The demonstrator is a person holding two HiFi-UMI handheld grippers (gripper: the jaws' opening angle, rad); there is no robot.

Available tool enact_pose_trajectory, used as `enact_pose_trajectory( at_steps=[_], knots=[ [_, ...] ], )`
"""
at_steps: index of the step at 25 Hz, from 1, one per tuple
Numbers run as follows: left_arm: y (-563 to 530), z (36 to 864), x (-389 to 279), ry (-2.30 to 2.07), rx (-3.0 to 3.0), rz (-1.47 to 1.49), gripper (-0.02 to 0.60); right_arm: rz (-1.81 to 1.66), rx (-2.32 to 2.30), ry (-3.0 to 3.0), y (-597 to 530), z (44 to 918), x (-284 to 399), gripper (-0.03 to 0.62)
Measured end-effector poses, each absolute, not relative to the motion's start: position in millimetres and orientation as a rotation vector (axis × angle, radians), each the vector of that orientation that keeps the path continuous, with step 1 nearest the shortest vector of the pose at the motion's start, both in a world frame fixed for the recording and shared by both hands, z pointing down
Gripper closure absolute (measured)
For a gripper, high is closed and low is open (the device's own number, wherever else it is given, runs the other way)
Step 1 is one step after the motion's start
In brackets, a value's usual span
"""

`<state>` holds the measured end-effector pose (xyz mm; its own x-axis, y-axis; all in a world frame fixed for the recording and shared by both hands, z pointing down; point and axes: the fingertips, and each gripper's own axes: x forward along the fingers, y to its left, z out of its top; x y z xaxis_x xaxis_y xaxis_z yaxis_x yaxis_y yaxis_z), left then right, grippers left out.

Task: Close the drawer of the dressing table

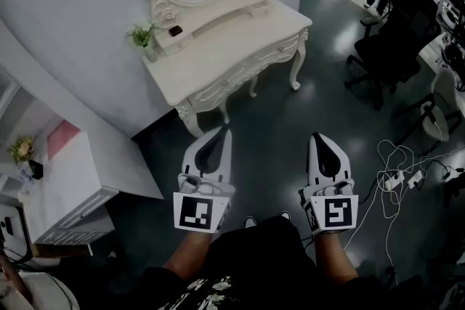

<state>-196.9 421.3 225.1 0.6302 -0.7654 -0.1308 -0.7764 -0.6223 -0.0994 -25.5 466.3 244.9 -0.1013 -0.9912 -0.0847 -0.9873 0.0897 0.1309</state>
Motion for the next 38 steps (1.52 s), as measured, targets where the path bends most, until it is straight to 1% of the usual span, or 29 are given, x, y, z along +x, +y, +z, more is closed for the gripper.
enact_pose_trajectory(
  at_steps=[11, 26, 32, 38],
  knots=[
    [417, 235, -190, 1.295, -2.722, 0.106, 0.580, -0.222, 2.043, -2.356, 463, 252, -27, 0.595],
    [404, 220, -136, 1.421, -2.646, 0.074, 0.580, -0.190, 1.954, -2.405, 431, 245, 40, 0.595],
    [399, 223, -127, 1.468, -2.616, 0.043, 0.580, -0.185, 1.920, -2.460, 421, 251, 52, 0.595],
    [385, 218, -120, 1.469, -2.596, 0.076, 0.580, -0.215, 1.920, -2.478, 402, 246, 58, 0.595]
  ],
)
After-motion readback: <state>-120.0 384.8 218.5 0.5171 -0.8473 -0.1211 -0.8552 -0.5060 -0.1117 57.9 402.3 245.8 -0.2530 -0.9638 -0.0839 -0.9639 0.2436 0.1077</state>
